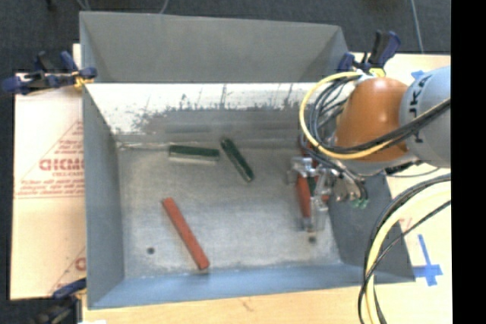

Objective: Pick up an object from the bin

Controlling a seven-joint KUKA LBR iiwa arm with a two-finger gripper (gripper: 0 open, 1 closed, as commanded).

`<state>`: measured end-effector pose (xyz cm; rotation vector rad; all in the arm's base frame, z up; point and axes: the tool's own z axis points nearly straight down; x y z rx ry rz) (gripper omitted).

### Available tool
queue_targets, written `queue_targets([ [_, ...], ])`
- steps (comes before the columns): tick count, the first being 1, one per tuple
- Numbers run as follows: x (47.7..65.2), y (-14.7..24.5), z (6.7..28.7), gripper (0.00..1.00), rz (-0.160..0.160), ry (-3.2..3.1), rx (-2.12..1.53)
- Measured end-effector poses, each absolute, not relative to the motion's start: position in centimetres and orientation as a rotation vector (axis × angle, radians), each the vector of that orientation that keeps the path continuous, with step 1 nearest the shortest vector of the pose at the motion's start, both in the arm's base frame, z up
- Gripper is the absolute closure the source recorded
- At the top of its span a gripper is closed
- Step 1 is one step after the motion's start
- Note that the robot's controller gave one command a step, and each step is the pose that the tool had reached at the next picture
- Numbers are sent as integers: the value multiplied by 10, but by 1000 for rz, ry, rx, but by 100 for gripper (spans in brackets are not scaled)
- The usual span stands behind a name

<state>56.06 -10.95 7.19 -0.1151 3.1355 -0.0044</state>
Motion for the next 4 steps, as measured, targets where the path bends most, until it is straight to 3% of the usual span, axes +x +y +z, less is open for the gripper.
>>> queue_targets([
  [1, 573, -153, 72, 0, 18, 2977, -988],
  [2, 602, -131, 72, 0, 62, 2654, -1663],
  [3, 611, -93, 62, 0, 71, 2447, -2068],
  [4, 610, -94, 62, 100, 79, 2453, -2068],
])
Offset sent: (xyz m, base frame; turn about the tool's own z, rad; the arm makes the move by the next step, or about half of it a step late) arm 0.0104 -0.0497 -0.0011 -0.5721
